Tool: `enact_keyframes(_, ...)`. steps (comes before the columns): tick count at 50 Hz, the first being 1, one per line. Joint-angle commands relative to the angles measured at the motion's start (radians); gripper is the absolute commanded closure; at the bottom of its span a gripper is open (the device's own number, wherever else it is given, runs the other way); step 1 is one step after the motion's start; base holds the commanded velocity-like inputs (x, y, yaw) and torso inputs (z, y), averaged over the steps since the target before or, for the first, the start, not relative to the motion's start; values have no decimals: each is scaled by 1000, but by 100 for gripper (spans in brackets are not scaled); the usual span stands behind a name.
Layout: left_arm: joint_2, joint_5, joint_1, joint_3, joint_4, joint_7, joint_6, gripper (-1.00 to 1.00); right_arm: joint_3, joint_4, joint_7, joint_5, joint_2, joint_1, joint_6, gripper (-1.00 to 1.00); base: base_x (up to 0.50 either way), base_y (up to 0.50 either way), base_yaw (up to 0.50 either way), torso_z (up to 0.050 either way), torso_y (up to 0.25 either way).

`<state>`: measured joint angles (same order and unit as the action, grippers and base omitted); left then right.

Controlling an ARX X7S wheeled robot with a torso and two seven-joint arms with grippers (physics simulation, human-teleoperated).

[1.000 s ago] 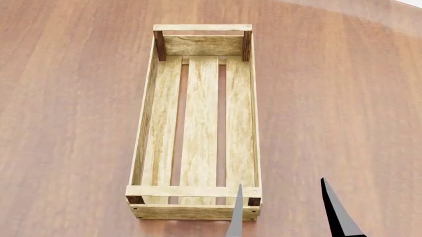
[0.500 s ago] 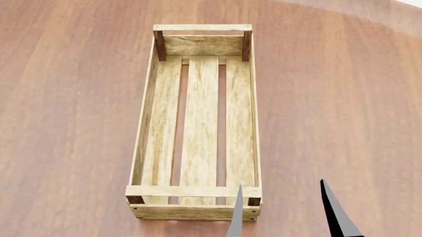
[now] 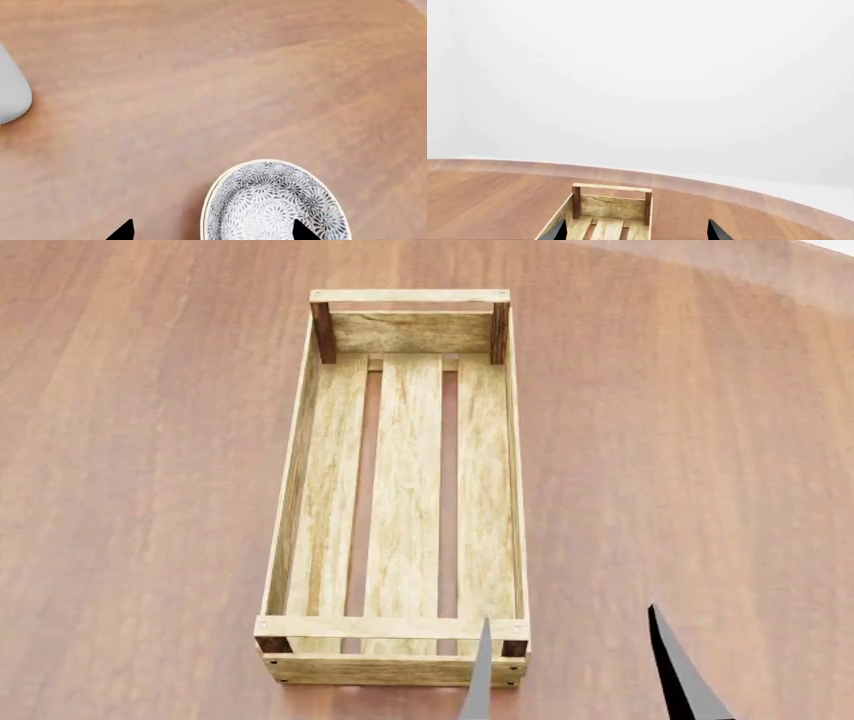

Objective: Stack the right bowl on the left bowl and place them in the tray.

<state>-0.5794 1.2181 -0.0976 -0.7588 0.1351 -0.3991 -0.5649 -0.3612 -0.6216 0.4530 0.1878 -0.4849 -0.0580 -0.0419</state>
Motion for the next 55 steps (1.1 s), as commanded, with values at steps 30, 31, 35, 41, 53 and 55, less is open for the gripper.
enact_keyframes(30,34,-8,26,-6,67,51,19,-100,9,2,-15,-24,10,3,5,-100,0,0,0,0,0)
enact_keyframes(31,35,-5,28,-6,69,53,18,-100,8,3,-14,-24,10,2,5,-100,0,0,0,0,0)
enact_keyframes(35,37,3,32,-5,64,49,12,-100,7,5,-14,-25,10,2,4,-100,0,0,0,0,0)
enact_keyframes(41,38,6,37,-3,66,49,10,-100,8,10,-13,-22,9,2,0,-100,0,0,0,0,0)
enact_keyframes(53,41,8,37,-7,81,56,13,-100,6,12,-11,-23,6,2,0,-100,0,0,0,0,0)
enact_keyframes(55,42,7,37,-8,86,58,16,-100,6,10,-11,-22,5,3,1,-100,0,0,0,0,0)
